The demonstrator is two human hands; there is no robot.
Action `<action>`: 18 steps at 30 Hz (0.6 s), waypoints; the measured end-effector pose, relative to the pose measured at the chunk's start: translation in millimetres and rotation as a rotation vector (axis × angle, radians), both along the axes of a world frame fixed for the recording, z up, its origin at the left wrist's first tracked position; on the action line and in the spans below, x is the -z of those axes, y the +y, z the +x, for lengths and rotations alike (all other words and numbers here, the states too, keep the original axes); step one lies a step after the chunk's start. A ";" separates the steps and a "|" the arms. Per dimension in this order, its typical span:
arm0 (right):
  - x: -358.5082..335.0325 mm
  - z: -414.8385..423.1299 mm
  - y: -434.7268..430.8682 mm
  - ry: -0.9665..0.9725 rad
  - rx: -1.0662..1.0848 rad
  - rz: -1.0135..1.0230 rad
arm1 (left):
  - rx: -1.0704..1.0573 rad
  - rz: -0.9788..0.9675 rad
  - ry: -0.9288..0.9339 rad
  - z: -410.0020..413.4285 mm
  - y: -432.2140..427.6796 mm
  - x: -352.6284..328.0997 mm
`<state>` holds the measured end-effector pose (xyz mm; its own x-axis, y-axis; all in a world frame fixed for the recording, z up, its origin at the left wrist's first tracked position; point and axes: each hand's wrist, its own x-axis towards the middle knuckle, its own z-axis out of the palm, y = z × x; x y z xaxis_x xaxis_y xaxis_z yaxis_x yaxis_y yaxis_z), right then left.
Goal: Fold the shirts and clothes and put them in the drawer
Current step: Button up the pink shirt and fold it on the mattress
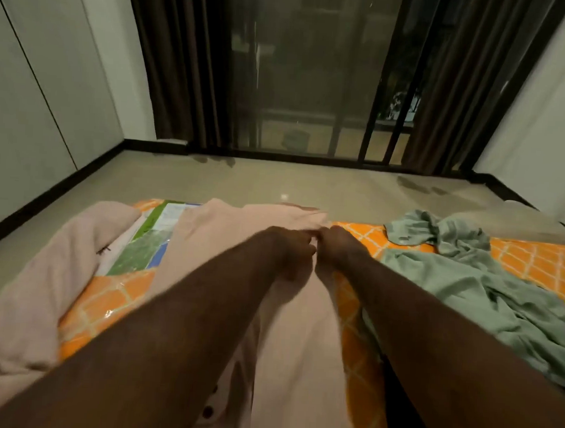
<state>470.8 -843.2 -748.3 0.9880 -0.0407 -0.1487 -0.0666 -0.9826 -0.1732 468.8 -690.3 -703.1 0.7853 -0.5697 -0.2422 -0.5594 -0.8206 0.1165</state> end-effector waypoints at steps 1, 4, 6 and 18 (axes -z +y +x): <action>4.7 11.2 -4.7 -0.005 -0.023 -0.029 | -0.004 0.039 0.018 8.8 -4.0 -0.2; 19.0 48.4 -18.3 -0.005 -0.007 0.004 | -0.018 0.321 0.080 31.2 -13.2 6.1; 44.6 94.3 -34.3 0.111 -0.057 -0.002 | -0.021 0.429 0.048 30.6 -15.7 7.6; 24.9 -24.9 26.8 -0.186 0.191 -0.049 | -0.176 0.211 -0.186 -5.5 13.0 20.0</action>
<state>445.8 -816.5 -773.3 0.9719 -0.2317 0.0410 -0.2231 -0.9628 -0.1524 463.3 -677.3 -723.0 0.9090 -0.3740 -0.1840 -0.4029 -0.9017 -0.1572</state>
